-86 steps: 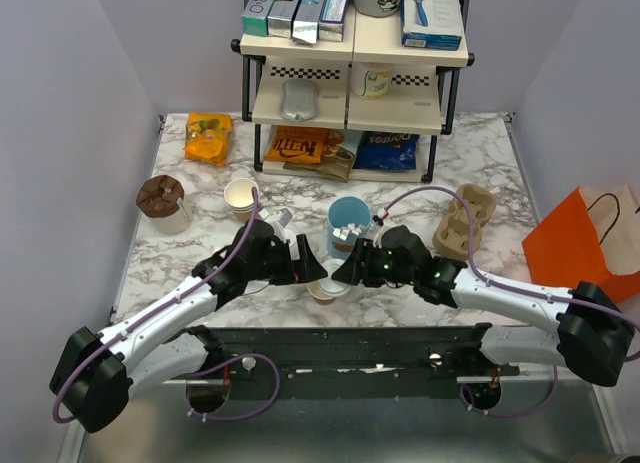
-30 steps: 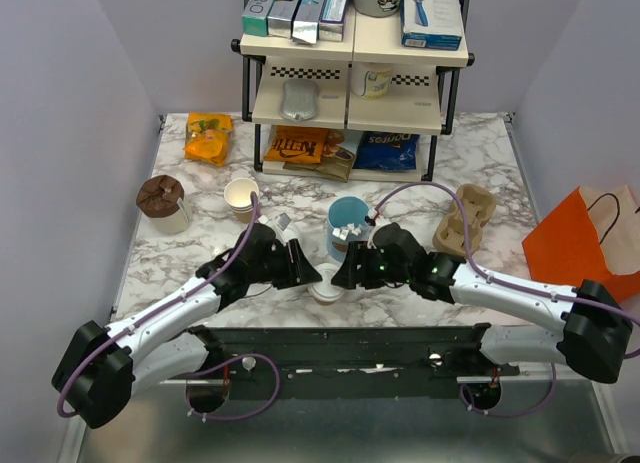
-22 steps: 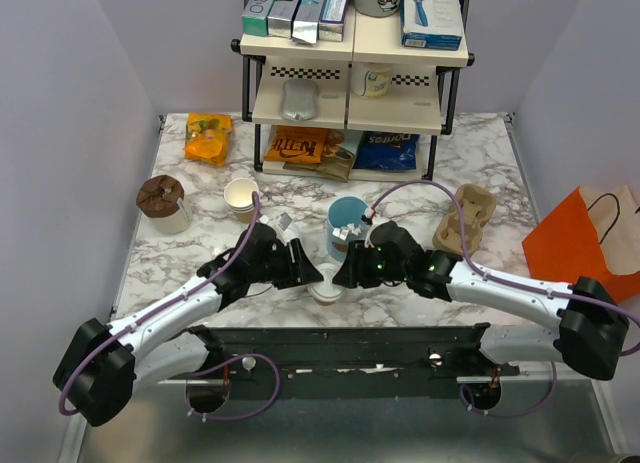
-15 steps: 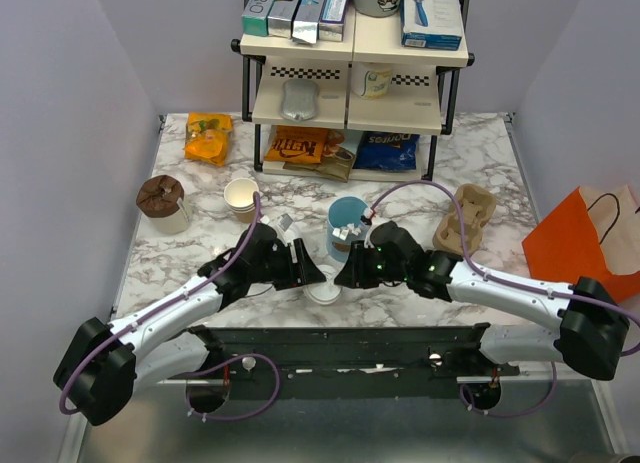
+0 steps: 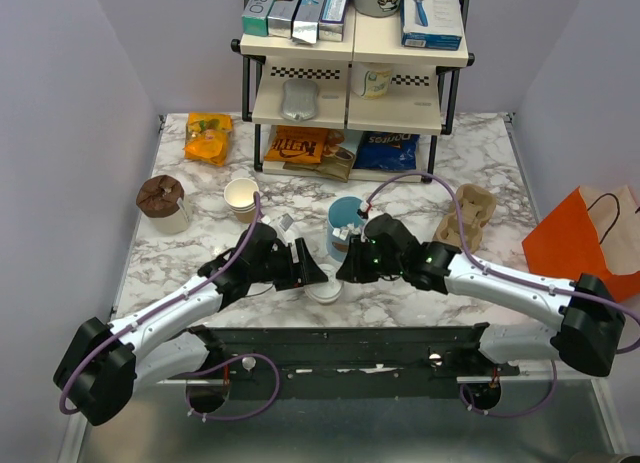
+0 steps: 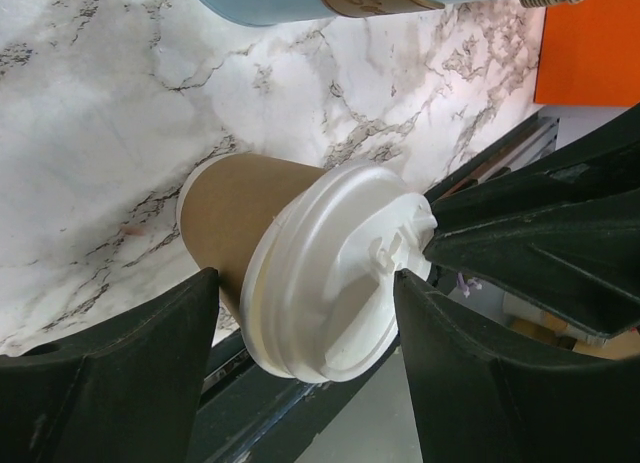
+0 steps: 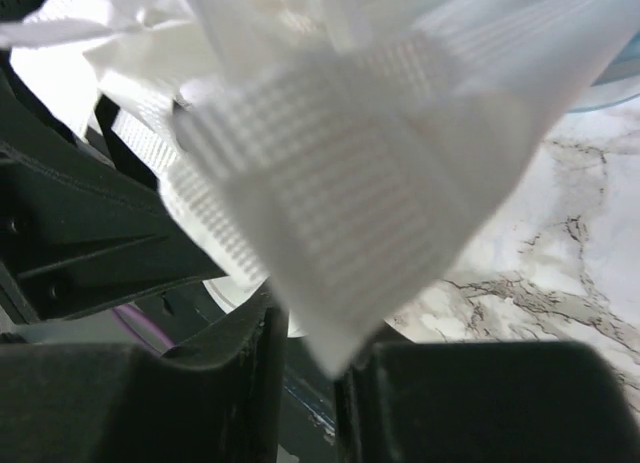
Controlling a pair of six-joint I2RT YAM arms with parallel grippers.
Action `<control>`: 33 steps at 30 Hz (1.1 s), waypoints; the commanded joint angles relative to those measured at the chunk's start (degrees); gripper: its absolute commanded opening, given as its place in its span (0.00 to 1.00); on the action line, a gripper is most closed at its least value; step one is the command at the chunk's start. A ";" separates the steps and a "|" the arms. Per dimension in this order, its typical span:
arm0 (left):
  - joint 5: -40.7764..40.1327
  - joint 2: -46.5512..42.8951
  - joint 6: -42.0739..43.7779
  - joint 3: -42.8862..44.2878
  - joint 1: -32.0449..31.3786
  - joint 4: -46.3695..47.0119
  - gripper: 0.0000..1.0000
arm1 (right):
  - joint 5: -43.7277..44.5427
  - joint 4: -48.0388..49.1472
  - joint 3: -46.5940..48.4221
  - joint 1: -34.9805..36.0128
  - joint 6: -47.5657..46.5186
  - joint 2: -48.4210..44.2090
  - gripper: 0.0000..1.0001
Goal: Pack the takeout coffee
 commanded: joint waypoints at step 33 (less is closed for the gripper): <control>2.82 3.22 0.96 2.99 0.03 -0.60 0.50 | 1.99 -7.23 3.90 1.53 -5.56 3.66 0.45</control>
